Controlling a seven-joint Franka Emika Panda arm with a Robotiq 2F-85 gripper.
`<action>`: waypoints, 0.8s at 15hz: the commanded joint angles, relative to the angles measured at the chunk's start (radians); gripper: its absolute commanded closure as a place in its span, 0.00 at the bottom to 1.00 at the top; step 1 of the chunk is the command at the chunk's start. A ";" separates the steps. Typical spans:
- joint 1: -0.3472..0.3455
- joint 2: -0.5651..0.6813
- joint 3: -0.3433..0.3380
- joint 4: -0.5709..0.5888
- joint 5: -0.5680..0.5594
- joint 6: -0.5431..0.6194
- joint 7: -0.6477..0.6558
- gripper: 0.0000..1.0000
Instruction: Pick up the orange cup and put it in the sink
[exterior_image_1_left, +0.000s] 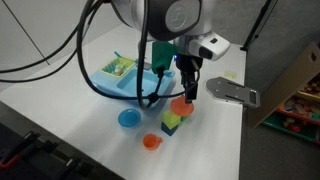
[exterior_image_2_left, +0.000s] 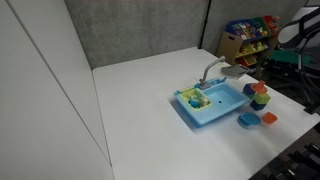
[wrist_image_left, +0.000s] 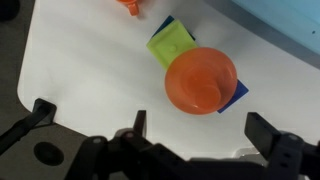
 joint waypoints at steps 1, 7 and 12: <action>-0.008 0.064 0.001 0.044 0.042 0.018 -0.028 0.00; 0.016 0.134 -0.009 0.072 0.031 0.050 -0.019 0.00; 0.030 0.168 -0.009 0.090 0.032 0.066 -0.020 0.00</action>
